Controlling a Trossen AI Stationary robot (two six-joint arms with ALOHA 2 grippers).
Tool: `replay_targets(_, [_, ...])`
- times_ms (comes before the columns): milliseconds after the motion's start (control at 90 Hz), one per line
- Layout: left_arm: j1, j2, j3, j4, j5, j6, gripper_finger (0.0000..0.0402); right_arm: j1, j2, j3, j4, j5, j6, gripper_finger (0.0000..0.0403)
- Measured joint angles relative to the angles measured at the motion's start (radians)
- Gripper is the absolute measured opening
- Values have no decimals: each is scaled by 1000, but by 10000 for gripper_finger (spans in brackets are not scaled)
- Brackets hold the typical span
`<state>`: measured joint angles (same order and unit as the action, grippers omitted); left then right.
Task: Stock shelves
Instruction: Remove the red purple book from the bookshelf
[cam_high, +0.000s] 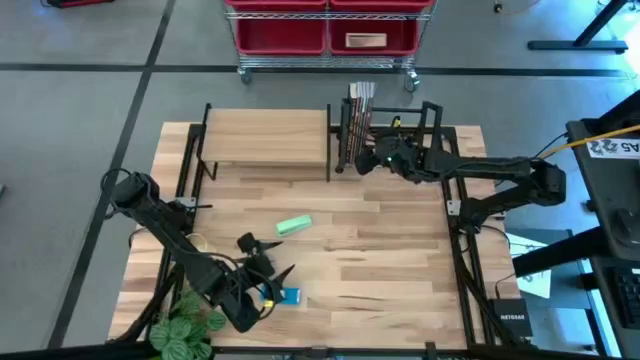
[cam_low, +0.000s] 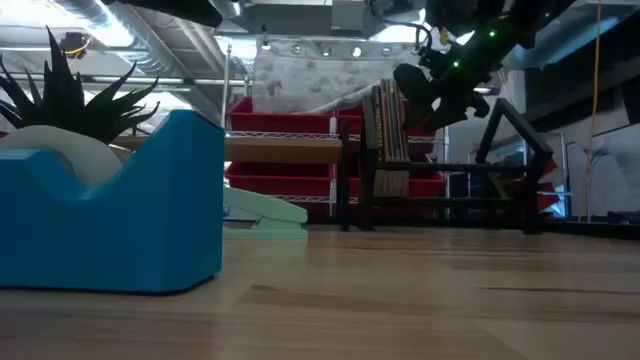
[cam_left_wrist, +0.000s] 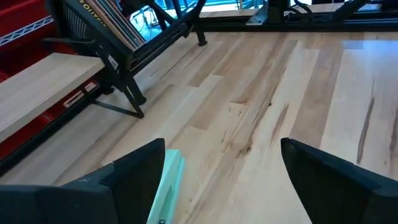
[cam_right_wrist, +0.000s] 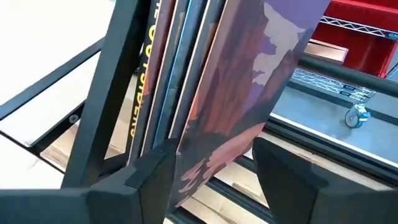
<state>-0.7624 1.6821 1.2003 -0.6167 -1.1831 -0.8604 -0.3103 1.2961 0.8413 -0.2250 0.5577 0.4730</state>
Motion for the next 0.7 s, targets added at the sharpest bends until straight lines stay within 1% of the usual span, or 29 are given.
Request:
replay_targets(256, [0, 0, 0, 1, 0, 0, 308, 0, 12, 0, 34, 7, 24, 198])
replay_targets(444, [0, 0, 0, 0, 0, 0, 308, 0, 55, 2, 58, 23, 32, 198])
replay_targets(578, [0, 0, 0, 0, 0, 0, 308, 2, 53, 2, 46, 25, 28, 198])
replay_targets(700, [0, 0, 0, 0, 0, 0, 308, 2, 24, 3, 39, 25, 20, 198])
